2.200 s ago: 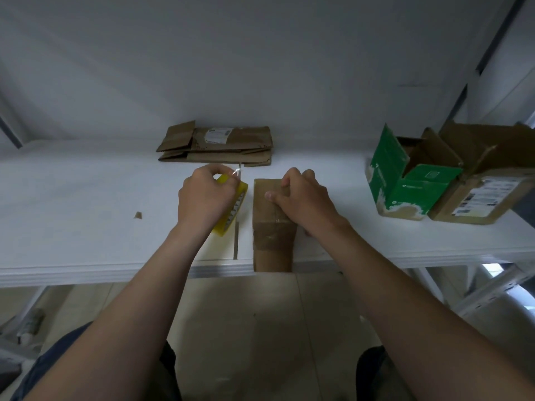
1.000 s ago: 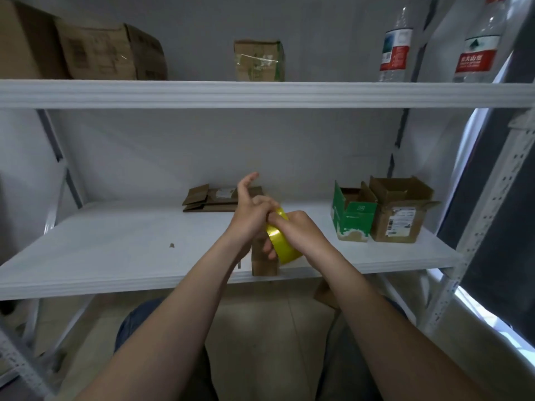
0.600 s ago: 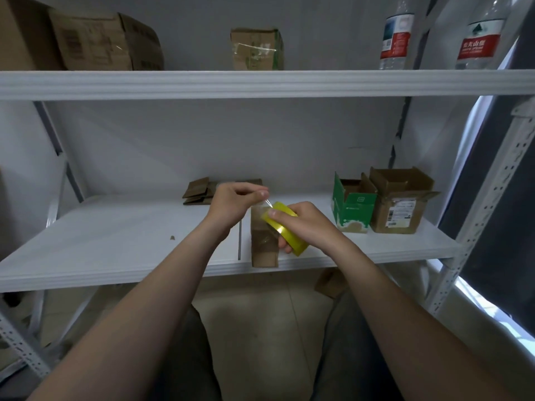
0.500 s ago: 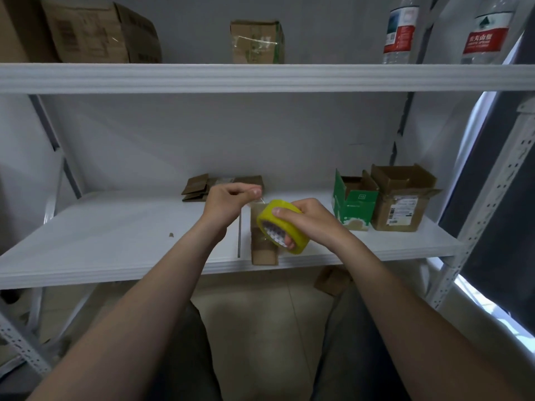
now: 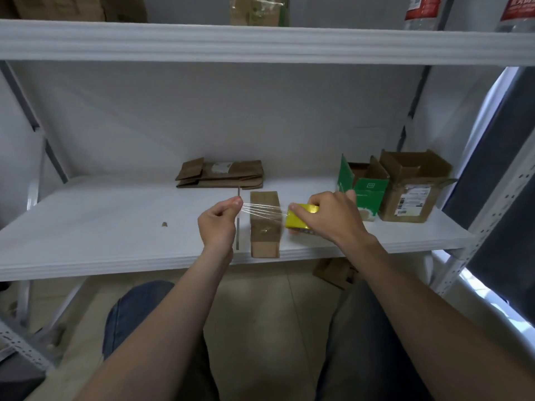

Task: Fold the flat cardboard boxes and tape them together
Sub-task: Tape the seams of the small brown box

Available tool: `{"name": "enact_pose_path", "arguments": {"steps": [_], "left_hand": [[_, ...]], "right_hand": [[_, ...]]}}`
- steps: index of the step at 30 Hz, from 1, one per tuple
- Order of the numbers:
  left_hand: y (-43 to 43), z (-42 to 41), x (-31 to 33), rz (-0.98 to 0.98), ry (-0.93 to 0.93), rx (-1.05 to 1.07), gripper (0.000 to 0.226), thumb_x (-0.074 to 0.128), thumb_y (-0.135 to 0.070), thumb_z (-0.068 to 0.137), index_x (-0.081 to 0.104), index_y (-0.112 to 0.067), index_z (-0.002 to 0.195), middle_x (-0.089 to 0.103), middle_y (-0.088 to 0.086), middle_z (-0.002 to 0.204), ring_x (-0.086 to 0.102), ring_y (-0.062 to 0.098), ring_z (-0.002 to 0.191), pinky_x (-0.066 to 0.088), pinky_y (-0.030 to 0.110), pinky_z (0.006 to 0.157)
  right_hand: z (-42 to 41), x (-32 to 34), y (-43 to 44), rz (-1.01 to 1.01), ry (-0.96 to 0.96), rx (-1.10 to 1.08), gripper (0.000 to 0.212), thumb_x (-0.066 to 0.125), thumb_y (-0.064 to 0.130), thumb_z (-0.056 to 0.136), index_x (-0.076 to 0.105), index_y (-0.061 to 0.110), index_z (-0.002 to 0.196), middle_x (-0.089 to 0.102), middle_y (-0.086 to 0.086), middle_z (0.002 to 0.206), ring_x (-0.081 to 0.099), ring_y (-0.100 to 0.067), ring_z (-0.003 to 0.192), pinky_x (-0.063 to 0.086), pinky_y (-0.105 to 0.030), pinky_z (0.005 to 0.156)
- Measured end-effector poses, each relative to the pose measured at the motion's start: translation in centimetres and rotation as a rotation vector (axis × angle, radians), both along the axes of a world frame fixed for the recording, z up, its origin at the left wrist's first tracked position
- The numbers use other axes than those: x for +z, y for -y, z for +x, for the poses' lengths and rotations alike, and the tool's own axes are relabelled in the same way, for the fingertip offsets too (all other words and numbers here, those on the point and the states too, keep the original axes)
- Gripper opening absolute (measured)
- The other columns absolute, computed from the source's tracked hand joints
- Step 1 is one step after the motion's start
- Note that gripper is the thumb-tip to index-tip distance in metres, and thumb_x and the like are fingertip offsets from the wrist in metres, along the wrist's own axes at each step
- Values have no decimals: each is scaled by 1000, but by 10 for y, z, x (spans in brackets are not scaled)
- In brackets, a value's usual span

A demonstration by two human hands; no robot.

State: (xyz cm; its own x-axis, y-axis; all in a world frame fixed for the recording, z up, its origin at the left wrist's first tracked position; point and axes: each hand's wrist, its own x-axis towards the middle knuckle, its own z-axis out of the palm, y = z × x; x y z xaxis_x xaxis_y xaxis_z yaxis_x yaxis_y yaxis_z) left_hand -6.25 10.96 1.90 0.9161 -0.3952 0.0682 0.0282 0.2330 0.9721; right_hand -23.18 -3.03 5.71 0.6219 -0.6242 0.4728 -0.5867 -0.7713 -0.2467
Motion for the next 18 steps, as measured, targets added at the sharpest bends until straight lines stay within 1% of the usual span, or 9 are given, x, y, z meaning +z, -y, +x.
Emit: {"name": "enact_pose_path", "arguments": {"steps": [3,5,7,12,14,18], "left_hand": [[12,-5,-16,-35,3,114,11,76,-19,90,79,-23,99,76,-15,91,69,-6,87,58,34,95],[20,-4,-26,-46,-34,141,13,76,-18,89,79,-21,102,76,-14,92,69,-5,88,58,34,94],[27,0,-35,-40,-56,144,13,77,-19,89,79,-21,102,76,-15,92,70,-4,90,58,35,95],[43,14,-54,-37,-124,128,17,78,-20,88,80,-18,105,77,-18,92,70,-6,89,57,38,97],[49,22,-62,-19,-122,113,19,78,-19,88,80,-18,107,77,-18,94,70,-5,90,58,38,96],[59,33,-72,9,-95,98,18,77,-19,89,79,-20,106,77,-12,99,71,1,95,58,38,96]], "right_hand": [[14,-9,5,-137,-15,-43,55,41,61,100,76,23,80,70,-3,74,44,-22,69,31,-42,89],[22,-12,12,-193,-55,-67,56,39,57,102,78,21,83,73,-3,77,43,-22,68,27,-42,88],[29,-17,21,-235,-94,-82,58,37,54,103,77,20,79,72,-3,74,45,-24,66,25,-41,85],[45,-38,41,-284,-118,-94,63,35,52,102,72,17,65,66,-1,59,57,-26,60,28,-42,85],[51,-48,48,-305,-112,-99,63,35,52,100,72,17,62,65,-1,56,57,-25,56,28,-42,83],[62,-64,62,-341,-110,-116,59,42,48,99,70,17,57,63,0,51,53,-24,49,27,-40,77]]}}
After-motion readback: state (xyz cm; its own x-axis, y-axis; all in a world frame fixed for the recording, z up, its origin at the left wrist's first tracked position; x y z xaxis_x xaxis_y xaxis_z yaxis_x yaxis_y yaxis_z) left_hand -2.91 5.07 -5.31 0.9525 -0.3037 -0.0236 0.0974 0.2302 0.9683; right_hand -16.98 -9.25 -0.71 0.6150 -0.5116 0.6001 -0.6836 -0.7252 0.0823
